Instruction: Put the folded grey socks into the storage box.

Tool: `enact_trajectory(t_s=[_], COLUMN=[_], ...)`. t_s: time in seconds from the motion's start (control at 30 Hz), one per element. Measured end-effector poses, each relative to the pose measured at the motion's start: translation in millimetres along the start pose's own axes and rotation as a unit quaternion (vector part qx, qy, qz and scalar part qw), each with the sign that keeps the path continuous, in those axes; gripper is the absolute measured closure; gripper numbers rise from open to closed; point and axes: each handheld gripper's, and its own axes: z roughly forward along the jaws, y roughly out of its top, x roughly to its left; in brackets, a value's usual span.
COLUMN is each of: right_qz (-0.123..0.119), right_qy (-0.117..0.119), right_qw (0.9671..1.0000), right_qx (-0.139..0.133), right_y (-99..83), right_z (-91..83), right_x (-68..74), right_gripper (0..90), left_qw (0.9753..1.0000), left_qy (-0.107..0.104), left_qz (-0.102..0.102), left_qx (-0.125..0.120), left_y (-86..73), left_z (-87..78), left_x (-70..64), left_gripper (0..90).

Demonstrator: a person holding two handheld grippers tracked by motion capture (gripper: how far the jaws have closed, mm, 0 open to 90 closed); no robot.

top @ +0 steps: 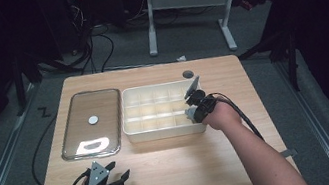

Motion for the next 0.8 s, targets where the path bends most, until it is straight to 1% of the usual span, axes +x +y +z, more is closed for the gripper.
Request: enact_trajectory(t_s=[0.2,0.27,0.3,0.33,0.4,0.43,0.47,0.6,0.63,0.67,0.73,0.8], right_qz=[0.008,0.002,0.007,0.002,0.001,0.007,0.003,0.007,0.003,0.009,0.004,0.004], right_qy=[0.007,0.008,0.008,0.008,0.008,0.010,0.010,0.012,0.011,0.012,0.014,0.015], right_qw=[0.9999,1.0000,0.9999,1.0000,1.0000,0.9999,0.9999,0.9998,0.9998,0.9997,0.9997,0.9997], right_qx=[0.001,0.000,0.002,0.004,0.005,0.010,0.010,0.016,0.015,0.018,0.019,0.018], right_y=[-1.1,-1.1,-1.1,-0.6,-0.2,0.3,0.7,1.8,2.0,2.1,2.5,2.5], right_z=[3.6,4.7,5.3,7.4,8.4,9.2,10.0,12.7,13.6,13.8,16.2,17.9], right_x=[-0.9,-1.8,-1.1,-1.6,-1.4,-1.0,-1.7,-1.1,-1.3,-0.6,-1.7,-1.9], right_gripper=[71.8,71.8,71.8,71.8,71.8,71.8,71.9,72.0,71.9,72.0,71.9,71.9], left_qw=[1.0000,1.0000,1.0000,1.0000,1.0000,1.0000,1.0000,1.0000,1.0000,1.0000,1.0000,1.0000], left_qy=[-0.001,-0.002,-0.002,-0.002,-0.002,-0.002,-0.002,-0.003,-0.003,-0.003,-0.005,-0.007], left_qz=[0.002,0.002,0.002,0.002,0.002,0.001,0.001,0.001,0.001,0.001,0.001,0.000], left_qx=[0.002,0.002,0.002,0.002,0.001,0.000,0.000,0.001,0.001,0.002,0.001,0.000], left_y=[-0.5,-0.5,-0.4,-0.4,-0.4,-0.4,-0.5,-0.6,-0.6,-0.6,-0.6,-0.4], left_z=[1.1,1.1,1.2,1.1,1.0,0.9,0.8,1.2,1.3,1.4,1.3,1.0], left_x=[-1.5,-1.7,-1.7,-1.7,-1.3,-1.3,-1.2,-1.3,-1.3,-1.4,-1.6,-1.4], left_gripper=[39.0,38.9,39.0,39.2,39.4,39.5,39.5,39.4,39.4,39.4,39.9,40.0])
